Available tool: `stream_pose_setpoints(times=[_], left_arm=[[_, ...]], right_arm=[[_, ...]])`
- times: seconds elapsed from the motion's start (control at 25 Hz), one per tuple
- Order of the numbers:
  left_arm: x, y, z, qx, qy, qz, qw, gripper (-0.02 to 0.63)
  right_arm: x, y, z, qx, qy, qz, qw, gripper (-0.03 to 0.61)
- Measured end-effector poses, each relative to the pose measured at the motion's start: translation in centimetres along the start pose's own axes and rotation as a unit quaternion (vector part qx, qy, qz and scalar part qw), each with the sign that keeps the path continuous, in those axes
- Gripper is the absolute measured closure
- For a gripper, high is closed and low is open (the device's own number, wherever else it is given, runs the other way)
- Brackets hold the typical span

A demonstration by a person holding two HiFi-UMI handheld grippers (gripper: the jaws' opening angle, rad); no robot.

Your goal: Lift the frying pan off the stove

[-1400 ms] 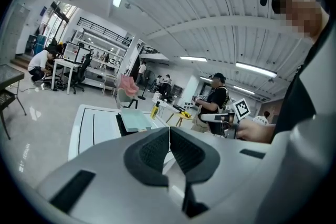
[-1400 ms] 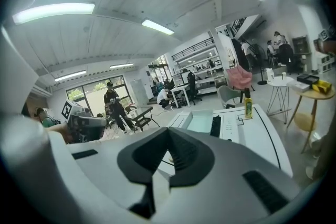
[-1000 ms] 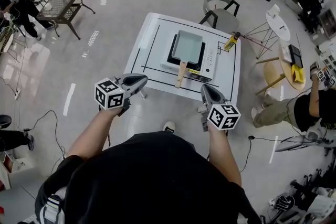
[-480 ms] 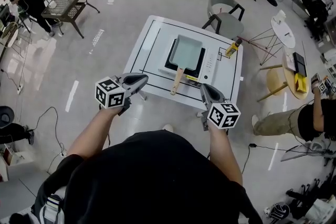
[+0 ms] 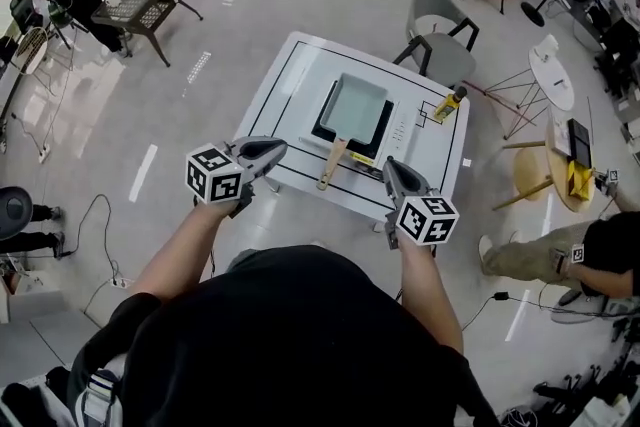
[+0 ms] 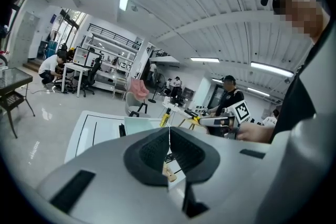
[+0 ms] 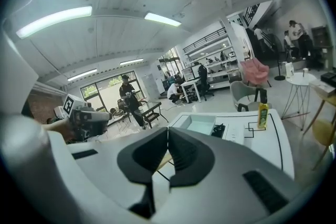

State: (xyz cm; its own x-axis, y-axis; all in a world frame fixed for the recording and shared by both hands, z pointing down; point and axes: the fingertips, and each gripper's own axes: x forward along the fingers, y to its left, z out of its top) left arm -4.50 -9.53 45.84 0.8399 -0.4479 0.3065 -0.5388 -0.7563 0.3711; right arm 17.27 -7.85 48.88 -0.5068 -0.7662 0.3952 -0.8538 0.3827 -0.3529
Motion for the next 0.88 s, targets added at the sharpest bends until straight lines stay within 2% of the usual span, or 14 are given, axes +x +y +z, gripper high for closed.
stream_pose_setpoints(times=[0.56, 0.88], left_arm=[[0.9, -0.4, -0.2, -0.010, 0.002, 0.006, 0.9999, 0.601], [3.0, 0.4, -0.1, -0.007, 0.010, -0.011, 0.9999, 0.601]], right_arm=[[0.3, -1.1, 0.1, 0.001, 0.004, 0.006, 1.000, 0.572], [0.6, -2.9, 0.2, 0.010, 0.003, -0.012, 1.000, 0.571]])
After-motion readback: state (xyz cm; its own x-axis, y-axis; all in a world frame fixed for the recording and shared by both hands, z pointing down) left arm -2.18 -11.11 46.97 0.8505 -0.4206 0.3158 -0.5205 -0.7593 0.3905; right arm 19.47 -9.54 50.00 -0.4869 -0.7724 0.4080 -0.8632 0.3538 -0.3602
